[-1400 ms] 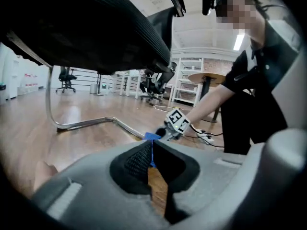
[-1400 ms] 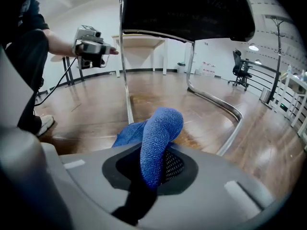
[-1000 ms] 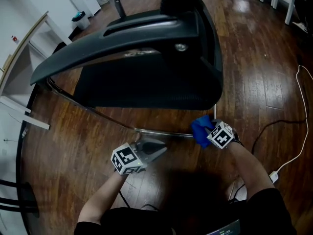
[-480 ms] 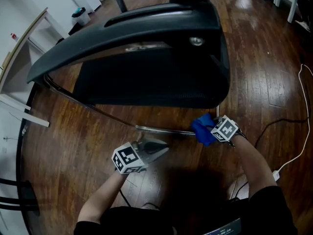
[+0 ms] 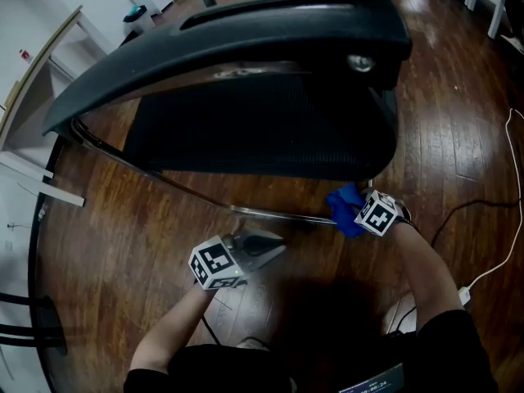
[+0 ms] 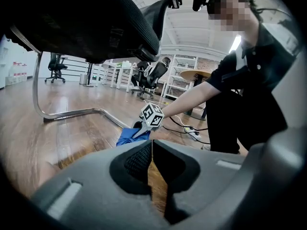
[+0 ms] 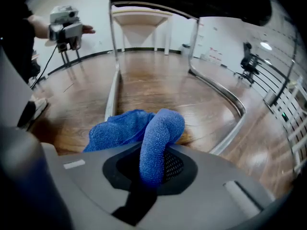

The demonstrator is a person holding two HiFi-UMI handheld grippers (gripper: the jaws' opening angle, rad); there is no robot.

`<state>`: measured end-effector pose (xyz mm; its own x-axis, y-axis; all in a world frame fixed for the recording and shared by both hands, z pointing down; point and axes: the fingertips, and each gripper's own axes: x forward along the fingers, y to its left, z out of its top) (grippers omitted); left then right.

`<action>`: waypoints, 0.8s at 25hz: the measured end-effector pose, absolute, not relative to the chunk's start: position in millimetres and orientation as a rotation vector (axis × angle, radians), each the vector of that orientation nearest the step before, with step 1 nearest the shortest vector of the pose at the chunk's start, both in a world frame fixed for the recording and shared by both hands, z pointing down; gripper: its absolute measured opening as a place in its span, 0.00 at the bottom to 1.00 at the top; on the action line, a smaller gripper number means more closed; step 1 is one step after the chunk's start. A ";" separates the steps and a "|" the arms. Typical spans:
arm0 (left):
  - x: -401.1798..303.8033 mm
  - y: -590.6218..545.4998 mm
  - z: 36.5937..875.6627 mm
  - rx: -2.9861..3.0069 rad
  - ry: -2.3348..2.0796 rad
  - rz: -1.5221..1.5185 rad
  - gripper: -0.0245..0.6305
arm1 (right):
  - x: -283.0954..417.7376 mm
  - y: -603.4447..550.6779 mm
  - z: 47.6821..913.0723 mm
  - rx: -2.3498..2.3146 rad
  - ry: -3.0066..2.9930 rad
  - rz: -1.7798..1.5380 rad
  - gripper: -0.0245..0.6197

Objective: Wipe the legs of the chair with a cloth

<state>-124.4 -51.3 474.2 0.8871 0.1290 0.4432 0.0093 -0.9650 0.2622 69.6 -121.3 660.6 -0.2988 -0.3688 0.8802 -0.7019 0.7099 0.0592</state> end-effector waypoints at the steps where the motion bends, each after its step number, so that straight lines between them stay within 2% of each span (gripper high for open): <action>1: -125.4 -51.8 474.8 2.800 0.102 0.684 0.04 | 62.9 -116.1 660.8 0.754 -1.923 0.403 0.11; 12: -119.4 -41.0 462.7 2.817 0.192 0.647 0.04 | 22.0 -81.5 659.2 0.571 -2.002 0.581 0.09; 15: -118.6 -28.5 441.5 2.885 0.252 0.582 0.04 | -2.6 -64.2 662.9 0.535 -2.020 0.573 0.09; 20: -119.1 -17.4 379.9 3.068 0.252 0.441 0.04 | -18.1 -58.9 657.2 0.743 -2.084 0.625 0.10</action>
<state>-119.1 -17.4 379.9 0.9467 0.1646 0.2770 0.1555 -0.9863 0.0546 -18.1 -58.9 657.2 -0.4919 -0.2853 0.8225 -0.6910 0.7028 -0.1694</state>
